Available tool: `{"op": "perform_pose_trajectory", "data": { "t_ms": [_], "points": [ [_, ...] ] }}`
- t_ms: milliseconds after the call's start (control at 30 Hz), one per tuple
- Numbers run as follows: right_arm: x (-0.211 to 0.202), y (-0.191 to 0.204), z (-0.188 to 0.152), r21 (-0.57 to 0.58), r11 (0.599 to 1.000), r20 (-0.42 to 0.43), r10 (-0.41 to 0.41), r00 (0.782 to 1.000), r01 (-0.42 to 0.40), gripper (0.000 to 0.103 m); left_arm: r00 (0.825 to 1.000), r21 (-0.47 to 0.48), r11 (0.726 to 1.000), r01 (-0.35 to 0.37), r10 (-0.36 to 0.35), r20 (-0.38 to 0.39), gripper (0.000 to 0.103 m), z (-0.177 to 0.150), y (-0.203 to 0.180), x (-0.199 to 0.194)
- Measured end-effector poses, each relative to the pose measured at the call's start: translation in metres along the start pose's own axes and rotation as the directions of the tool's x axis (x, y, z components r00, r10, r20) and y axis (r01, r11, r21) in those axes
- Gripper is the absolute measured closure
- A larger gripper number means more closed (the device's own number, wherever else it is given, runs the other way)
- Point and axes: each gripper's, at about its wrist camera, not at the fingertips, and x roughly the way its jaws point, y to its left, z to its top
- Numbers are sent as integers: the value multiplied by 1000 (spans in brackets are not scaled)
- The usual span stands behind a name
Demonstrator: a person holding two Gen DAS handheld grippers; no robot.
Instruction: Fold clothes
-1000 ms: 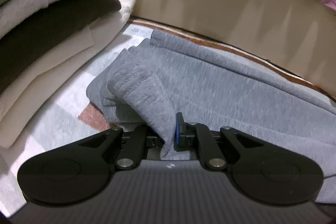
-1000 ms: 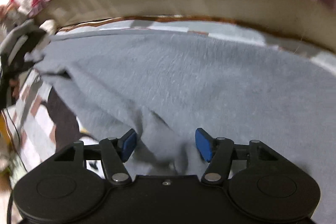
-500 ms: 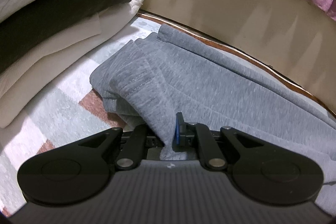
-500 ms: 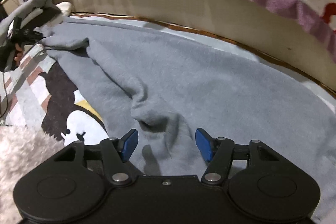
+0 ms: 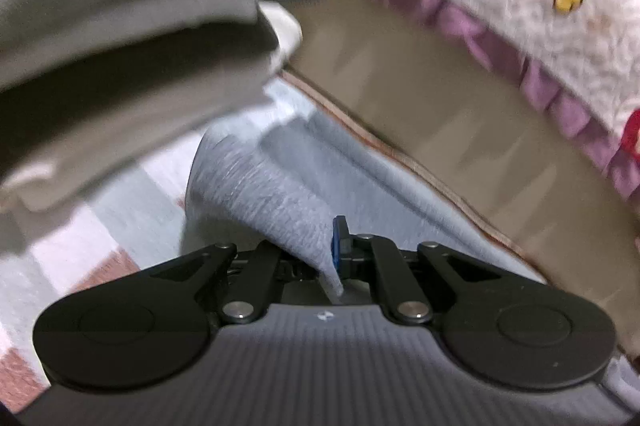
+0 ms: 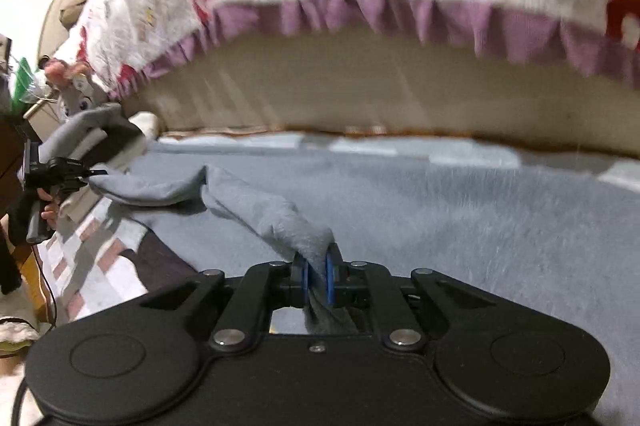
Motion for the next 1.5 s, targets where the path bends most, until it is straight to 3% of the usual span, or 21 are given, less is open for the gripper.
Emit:
{"op": "perform_pose_trajectory", "data": {
  "t_ms": [167,300,567,700,867,1000,1067,1133,1167,1233,1333,1433,1500],
  "points": [
    [-35,32,-4,-15,1000,89,-12,996,14,94,1000,-94,996,-8,10,17,98,2,19,-18],
    [-51,32,-9,38,999,141,-19,990,14,94,998,-151,988,-24,31,46,98,-4,28,-43],
    [-74,37,-32,89,996,167,6,986,-21,94,995,-146,989,-13,28,99,98,-8,30,-106],
    [-73,31,-33,114,993,149,11,989,-28,94,999,-188,981,-37,40,13,98,-7,38,-86],
    [-36,16,-3,146,989,128,-36,991,17,95,988,-41,991,-128,124,-92,98,8,8,-19],
    [9,-3,34,230,964,77,-157,985,136,95,995,110,991,-80,86,-49,90,26,-25,26],
    [34,-19,47,331,922,2,-215,977,203,95,996,159,985,-73,81,-40,87,21,-29,52],
    [61,-36,55,437,856,-98,-261,960,277,95,994,182,980,-85,97,-56,89,8,-30,77],
    [76,-42,55,467,824,-150,-284,947,321,95,992,194,977,-91,105,-65,89,1,-30,89],
    [97,-43,52,457,797,-208,-336,919,395,95,991,239,965,-111,125,-43,89,-10,-31,97],
    [115,-25,52,365,793,-233,-429,873,487,94,995,194,977,-88,96,-34,87,-2,-24,96],
    [105,-13,62,365,793,-129,-476,870,488,93,998,175,983,-62,66,-20,87,13,-18,89],
    [109,-12,63,342,792,-138,-490,861,506,93,998,187,981,-50,55,-22,87,14,-17,91]
  ]
}}
